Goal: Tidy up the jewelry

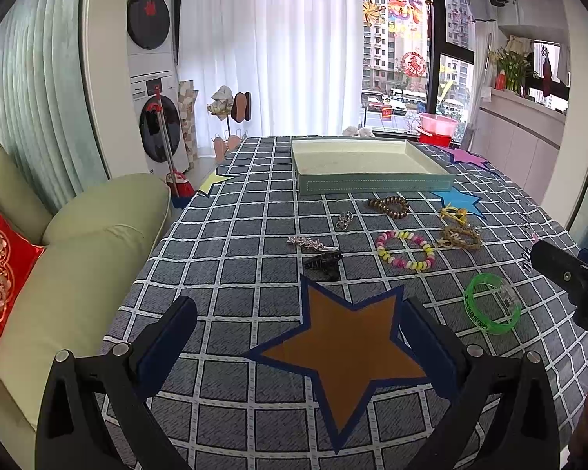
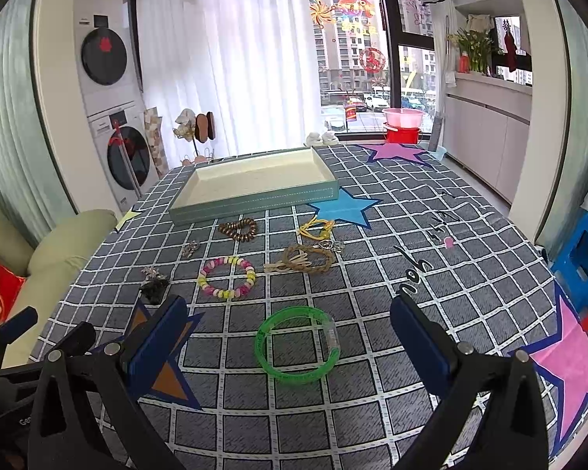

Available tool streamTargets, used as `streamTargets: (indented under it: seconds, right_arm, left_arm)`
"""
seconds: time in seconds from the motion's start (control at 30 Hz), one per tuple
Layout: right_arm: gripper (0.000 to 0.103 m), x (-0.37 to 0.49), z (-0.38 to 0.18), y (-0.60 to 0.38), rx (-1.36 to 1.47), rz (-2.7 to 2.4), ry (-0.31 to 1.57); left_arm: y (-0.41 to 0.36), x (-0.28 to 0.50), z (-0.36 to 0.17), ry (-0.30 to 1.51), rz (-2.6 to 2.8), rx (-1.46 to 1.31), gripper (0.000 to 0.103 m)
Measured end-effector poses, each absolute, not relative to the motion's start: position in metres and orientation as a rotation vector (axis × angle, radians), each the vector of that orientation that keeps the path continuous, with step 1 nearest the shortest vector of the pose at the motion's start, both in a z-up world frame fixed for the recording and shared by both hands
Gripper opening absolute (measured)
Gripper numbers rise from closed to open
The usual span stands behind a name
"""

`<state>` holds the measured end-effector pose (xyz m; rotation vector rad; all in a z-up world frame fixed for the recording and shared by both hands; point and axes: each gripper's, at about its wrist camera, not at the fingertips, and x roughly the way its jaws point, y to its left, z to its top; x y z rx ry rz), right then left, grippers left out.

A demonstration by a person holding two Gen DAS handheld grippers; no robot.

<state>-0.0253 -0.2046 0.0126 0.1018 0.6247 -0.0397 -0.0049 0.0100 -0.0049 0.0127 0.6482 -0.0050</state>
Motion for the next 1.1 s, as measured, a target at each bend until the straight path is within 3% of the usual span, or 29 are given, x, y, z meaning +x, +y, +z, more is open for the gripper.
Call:
streamTargets:
  seconds: [1.1]
  right_arm:
    - [0.103, -0.0267, 0.0107, -0.2016, 0.115, -0.034, 0.629]
  left_arm:
    - [0.0097, -0.0047, -0.0046, 0.649, -0.005, 0.014, 0.103]
